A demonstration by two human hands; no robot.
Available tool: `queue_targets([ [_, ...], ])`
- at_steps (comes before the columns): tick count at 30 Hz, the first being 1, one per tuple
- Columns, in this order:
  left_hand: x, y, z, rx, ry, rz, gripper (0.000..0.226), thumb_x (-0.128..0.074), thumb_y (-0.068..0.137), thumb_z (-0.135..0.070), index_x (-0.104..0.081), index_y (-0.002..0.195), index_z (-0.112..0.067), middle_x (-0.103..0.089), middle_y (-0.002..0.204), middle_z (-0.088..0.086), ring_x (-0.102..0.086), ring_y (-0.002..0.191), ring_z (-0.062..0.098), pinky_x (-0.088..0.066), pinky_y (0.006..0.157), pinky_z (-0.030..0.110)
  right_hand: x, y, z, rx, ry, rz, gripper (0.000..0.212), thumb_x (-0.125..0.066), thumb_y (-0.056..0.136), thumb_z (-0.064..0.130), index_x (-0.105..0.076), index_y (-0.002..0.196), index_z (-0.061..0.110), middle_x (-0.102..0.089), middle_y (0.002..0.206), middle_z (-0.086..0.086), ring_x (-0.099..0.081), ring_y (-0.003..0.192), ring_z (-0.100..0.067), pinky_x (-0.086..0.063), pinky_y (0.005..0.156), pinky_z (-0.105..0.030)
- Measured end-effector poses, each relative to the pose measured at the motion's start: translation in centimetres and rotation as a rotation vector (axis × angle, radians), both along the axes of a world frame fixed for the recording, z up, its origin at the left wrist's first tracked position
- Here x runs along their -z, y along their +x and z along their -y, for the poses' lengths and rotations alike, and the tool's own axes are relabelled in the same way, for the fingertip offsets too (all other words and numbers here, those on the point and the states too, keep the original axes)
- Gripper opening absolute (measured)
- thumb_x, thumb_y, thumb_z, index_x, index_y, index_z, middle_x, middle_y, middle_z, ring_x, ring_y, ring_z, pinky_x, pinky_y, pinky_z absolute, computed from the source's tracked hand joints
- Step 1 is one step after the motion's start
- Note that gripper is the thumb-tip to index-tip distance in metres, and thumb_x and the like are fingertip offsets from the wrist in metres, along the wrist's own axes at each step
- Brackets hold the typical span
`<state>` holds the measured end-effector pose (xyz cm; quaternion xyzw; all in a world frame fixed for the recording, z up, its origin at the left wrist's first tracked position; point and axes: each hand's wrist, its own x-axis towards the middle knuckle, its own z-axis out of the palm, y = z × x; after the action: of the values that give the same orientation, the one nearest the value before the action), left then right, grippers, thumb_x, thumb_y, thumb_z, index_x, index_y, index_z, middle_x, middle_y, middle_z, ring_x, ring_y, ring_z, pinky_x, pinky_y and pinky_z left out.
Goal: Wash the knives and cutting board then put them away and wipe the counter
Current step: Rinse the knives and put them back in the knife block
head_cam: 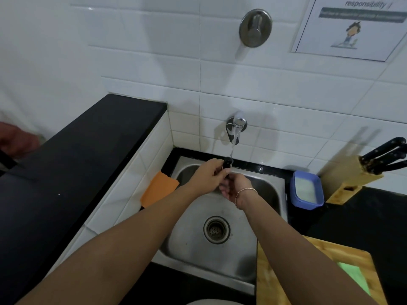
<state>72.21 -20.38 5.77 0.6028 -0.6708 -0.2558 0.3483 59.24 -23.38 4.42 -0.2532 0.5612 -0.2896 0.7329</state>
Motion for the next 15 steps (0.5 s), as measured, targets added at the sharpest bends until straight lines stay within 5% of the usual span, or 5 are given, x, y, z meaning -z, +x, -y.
queue_targets([
  [3,-0.2,0.1,0.2,-0.043,0.014,-0.094,0.032,-0.055,0.098,-0.036,-0.066,0.104,-0.006,-0.066,0.090,0.010,-0.062,0.082,0.021,-0.051,0.077,0.040,-0.4,-0.1,-0.1,-0.021,-0.047,0.002,0.025,-0.042,0.097,0.016,-0.067,0.099,0.011,-0.068,0.062,-0.002,-0.057,0.059,-0.021,-0.044,0.057,-0.027],
  [6,-1.0,0.3,0.7,-0.086,0.031,-0.139,0.022,-0.059,0.102,-0.027,-0.063,0.091,-0.009,-0.058,0.071,-0.001,-0.052,0.062,0.001,-0.041,0.062,0.018,-1.4,-0.5,-0.1,-0.117,-0.175,-0.064,0.026,-0.041,0.089,0.002,-0.064,0.081,0.011,-0.062,0.064,-0.009,-0.044,0.051,-0.018,-0.039,0.047,-0.022],
  [8,-1.3,0.4,1.3,-0.109,0.039,-0.142,0.026,-0.059,0.102,-0.029,-0.062,0.085,-0.010,-0.053,0.067,-0.003,-0.045,0.058,0.001,-0.036,0.059,0.018,-1.4,-0.8,0.2,-0.206,-0.368,-0.173,0.030,-0.047,0.086,-0.002,-0.065,0.068,0.015,-0.055,0.065,-0.011,-0.042,0.051,-0.019,-0.033,0.046,-0.022],
  [11,-1.7,0.8,2.1,-0.114,0.067,-0.242,0.030,-0.057,0.102,-0.037,-0.068,0.096,-0.009,-0.062,0.073,0.003,-0.055,0.066,0.013,-0.046,0.068,0.032,-1.7,-1.1,0.4,-0.330,-0.652,-0.284,0.019,-0.061,0.092,0.008,-0.072,0.076,0.010,-0.067,0.070,-0.006,-0.059,0.066,-0.015,-0.045,0.062,-0.028],
  [15,-3.3,0.4,2.4,-0.106,0.129,-0.434,0.024,-0.054,0.106,-0.028,-0.070,0.110,-0.011,-0.063,0.074,-0.005,-0.057,0.064,0.005,-0.051,0.068,0.029,-2.3,-1.7,1.0,-0.349,-0.779,-0.336,0.041,-0.069,0.094,0.028,-0.060,0.073,-0.006,-0.049,0.059,-0.009,-0.043,0.057,-0.016,-0.035,0.058,-0.028],
])
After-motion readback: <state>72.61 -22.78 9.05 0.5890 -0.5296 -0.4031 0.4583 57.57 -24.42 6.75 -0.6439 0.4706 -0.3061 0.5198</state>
